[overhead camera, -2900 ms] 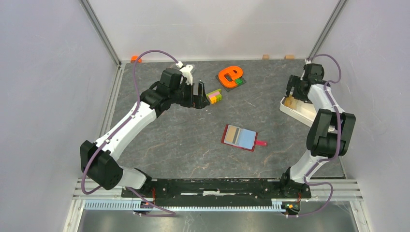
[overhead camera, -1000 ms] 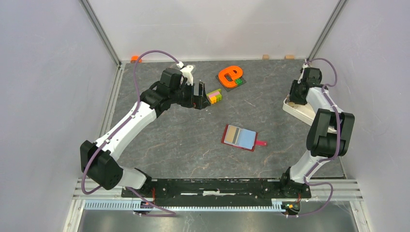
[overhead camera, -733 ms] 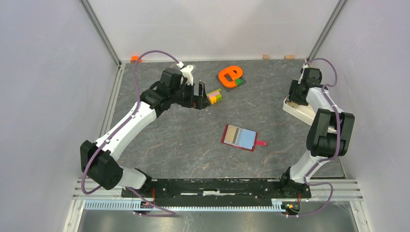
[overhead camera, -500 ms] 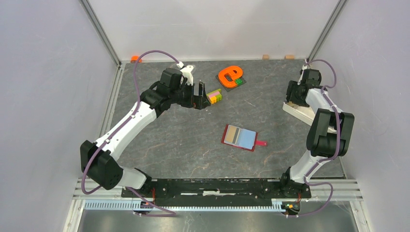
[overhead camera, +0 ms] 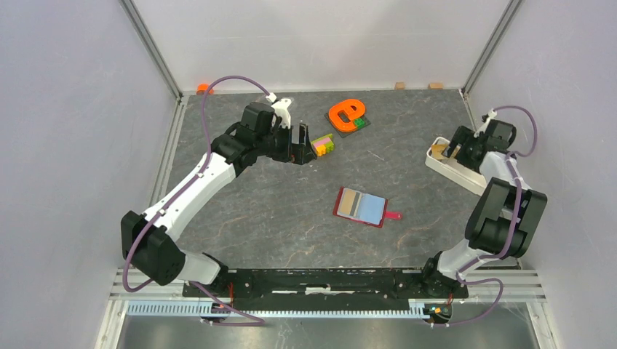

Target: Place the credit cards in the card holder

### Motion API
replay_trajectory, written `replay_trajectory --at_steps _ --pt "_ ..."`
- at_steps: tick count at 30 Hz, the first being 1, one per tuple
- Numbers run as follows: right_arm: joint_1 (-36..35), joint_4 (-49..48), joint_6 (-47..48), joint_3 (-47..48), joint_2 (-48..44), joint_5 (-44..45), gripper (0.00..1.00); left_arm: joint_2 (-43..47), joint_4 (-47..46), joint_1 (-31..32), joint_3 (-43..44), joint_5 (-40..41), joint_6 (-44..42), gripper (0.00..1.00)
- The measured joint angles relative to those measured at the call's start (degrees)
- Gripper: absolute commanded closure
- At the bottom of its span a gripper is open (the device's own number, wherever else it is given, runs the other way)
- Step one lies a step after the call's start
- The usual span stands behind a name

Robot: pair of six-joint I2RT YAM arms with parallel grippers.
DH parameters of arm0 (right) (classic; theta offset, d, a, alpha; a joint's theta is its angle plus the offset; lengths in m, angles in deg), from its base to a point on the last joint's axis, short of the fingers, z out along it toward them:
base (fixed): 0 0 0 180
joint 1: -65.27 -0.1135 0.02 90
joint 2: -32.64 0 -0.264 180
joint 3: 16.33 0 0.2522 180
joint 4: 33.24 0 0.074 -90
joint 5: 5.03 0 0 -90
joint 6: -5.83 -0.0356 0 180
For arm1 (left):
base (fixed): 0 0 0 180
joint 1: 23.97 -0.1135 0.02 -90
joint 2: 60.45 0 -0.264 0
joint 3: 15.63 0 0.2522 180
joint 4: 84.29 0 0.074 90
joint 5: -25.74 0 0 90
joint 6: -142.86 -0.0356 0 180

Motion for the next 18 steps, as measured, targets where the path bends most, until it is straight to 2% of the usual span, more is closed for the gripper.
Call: replay_trajectory --at_steps 11,16,18 --pt "5.57 -11.93 -6.12 -6.71 2.56 -14.64 0.22 -0.26 -0.02 0.00 0.00 0.00 0.00 0.00" --pt "6.27 -15.52 -7.26 -7.02 5.18 -16.72 0.31 -0.28 0.00 0.00 0.00 0.00 0.00 0.00" --pt "6.34 -16.26 -7.67 -7.23 5.57 -17.22 0.38 -0.28 0.00 -0.02 0.00 0.00 0.00 0.00"
